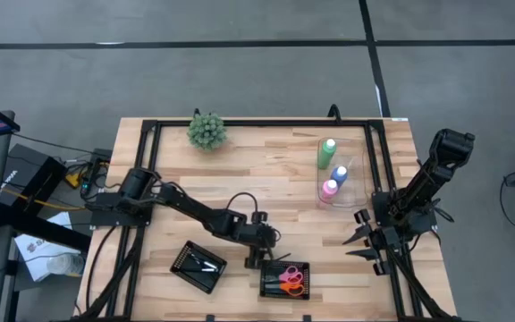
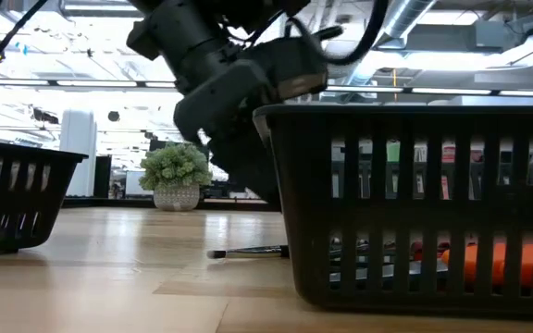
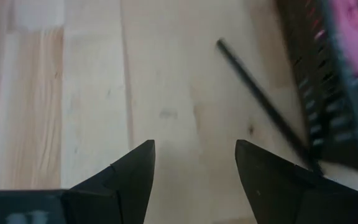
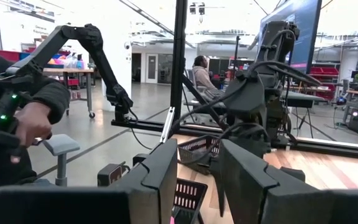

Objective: Pick & Place Paint Supplies
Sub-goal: Put the black makeup brush into the left black bin

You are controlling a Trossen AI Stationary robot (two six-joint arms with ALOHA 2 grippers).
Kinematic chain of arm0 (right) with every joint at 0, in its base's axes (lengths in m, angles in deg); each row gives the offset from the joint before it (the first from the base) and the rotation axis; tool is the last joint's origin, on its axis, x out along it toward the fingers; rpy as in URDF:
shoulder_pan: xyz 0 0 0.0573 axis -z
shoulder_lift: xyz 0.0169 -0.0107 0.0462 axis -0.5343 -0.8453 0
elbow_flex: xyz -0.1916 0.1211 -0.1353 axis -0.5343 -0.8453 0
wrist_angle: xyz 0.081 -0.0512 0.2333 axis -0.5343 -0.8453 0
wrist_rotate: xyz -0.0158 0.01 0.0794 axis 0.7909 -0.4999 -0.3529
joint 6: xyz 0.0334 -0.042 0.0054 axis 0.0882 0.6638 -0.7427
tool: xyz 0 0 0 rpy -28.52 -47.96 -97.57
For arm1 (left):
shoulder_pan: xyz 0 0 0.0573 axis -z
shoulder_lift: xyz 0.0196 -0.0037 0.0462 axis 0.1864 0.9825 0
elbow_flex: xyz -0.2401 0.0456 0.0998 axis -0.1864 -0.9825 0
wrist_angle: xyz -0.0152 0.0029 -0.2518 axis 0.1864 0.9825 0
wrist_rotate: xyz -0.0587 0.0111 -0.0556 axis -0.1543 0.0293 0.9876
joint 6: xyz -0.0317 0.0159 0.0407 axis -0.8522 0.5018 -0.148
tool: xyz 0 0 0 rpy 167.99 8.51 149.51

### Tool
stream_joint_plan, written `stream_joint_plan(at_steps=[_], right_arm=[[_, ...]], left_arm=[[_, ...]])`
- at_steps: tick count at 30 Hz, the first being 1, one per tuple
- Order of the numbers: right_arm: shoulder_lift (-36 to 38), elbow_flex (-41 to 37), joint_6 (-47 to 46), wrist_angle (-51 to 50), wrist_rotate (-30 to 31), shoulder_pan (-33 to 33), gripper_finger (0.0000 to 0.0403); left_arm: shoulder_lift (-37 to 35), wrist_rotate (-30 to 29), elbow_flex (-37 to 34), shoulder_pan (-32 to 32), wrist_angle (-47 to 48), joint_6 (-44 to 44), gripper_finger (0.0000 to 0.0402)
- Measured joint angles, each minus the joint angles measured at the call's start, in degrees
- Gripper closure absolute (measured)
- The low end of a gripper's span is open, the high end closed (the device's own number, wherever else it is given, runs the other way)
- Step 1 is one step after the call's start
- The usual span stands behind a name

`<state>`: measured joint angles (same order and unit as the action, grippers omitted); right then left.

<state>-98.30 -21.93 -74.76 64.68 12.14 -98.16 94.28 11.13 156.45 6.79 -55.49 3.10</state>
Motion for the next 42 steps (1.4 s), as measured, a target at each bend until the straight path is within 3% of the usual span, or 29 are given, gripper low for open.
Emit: stream_joint_plan(at_steps=[31,42], right_arm=[[0.0,0.0,-0.5,-0.4,1.8,0.0,0.0294],[0.0,0.0,-0.6,-0.6,1.9,0.0,0.0294]], left_arm=[[5.6,10.6,5.2,-0.5,-3.4,7.5,0.0187],[5.7,2.7,5.9,-1.7,0.7,7.5,0.0187]])
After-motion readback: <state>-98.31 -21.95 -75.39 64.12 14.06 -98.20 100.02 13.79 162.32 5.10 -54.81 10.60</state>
